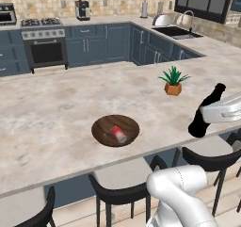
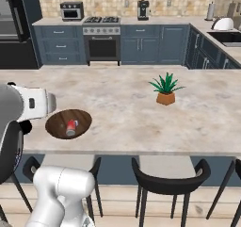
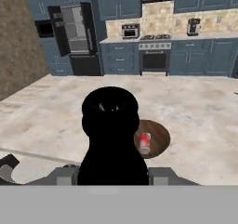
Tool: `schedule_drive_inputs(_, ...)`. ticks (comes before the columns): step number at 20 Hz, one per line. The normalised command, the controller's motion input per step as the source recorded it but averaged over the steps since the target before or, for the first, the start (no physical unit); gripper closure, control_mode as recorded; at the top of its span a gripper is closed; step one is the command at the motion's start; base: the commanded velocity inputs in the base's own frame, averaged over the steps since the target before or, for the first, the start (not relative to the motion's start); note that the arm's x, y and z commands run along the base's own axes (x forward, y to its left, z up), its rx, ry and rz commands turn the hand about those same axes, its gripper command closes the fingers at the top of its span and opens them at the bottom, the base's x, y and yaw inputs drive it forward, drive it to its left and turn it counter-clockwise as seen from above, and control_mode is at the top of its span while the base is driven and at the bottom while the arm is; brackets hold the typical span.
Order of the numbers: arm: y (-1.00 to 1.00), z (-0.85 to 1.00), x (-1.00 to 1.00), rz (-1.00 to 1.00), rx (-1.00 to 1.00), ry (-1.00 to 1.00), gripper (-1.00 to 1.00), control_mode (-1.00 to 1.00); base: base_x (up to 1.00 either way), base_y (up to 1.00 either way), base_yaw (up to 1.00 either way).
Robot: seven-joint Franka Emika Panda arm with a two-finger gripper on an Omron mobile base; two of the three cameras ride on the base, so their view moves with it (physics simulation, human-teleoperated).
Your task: Open the fridge, grab two sodas, and place both sodas inside the bowl with ice on the dining counter.
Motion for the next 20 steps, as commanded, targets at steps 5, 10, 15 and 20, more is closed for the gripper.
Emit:
schedule_drive_inputs(5, 0.14, -0.26, 0.42, 0.42, -0.12, 0.14, 1.0, -1.0, 0.0, 0.0, 0.0)
schedule_drive_inputs(10, 0.38, -0.41, 0.22, 0.41, -0.18, 0.09, 1.0, -1.0, 0.0, 0.0, 0.0)
schedule_drive_inputs(15, 0.47, -0.36, 0.13, 0.28, -0.29, -0.01, 1.0, -1.0, 0.0, 0.0, 0.0)
schedule_drive_inputs(20, 0.44, -0.07, 0.0, 0.13, -0.35, -0.08, 1.0, -1.0, 0.0, 0.0, 0.0)
